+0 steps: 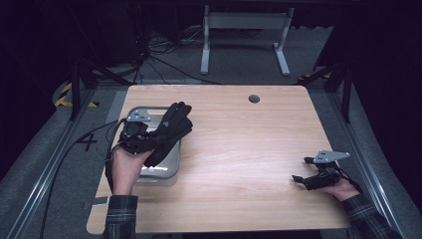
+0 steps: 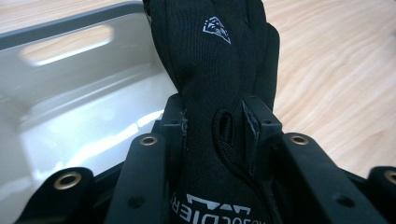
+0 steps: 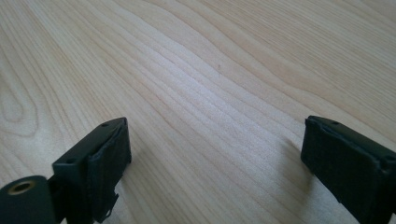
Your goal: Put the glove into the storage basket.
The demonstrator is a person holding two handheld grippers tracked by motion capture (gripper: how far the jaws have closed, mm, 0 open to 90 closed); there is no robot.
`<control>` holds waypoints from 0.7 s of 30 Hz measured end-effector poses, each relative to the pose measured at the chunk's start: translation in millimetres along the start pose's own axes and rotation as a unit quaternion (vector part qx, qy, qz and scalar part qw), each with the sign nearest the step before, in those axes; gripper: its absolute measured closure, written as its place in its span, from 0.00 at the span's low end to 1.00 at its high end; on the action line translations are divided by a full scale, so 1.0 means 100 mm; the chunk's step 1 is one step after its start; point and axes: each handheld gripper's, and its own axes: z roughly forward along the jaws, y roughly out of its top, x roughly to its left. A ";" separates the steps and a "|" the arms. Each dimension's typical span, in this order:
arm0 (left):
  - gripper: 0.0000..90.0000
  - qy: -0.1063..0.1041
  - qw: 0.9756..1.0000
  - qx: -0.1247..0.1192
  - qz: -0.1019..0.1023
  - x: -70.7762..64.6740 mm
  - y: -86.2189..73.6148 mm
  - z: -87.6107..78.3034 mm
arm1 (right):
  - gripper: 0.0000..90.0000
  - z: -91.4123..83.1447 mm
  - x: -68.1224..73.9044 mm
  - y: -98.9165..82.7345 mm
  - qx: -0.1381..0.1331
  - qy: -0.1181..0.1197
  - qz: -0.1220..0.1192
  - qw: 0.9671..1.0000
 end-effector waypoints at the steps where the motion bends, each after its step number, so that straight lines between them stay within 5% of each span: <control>1: 0.74 0.004 1.000 -0.001 -0.004 0.03 -0.02 -0.01 | 0.10 0.00 0.00 0.00 0.000 0.000 0.000 1.000; 12: 0.74 0.018 0.999 0.017 -0.027 0.28 -0.22 0.06 | 0.10 0.00 0.00 0.00 0.000 -0.001 0.001 1.000; 21: 0.74 0.029 0.997 0.060 -0.041 0.42 -0.28 0.27 | 0.10 0.00 0.00 0.00 0.000 -0.002 0.002 1.000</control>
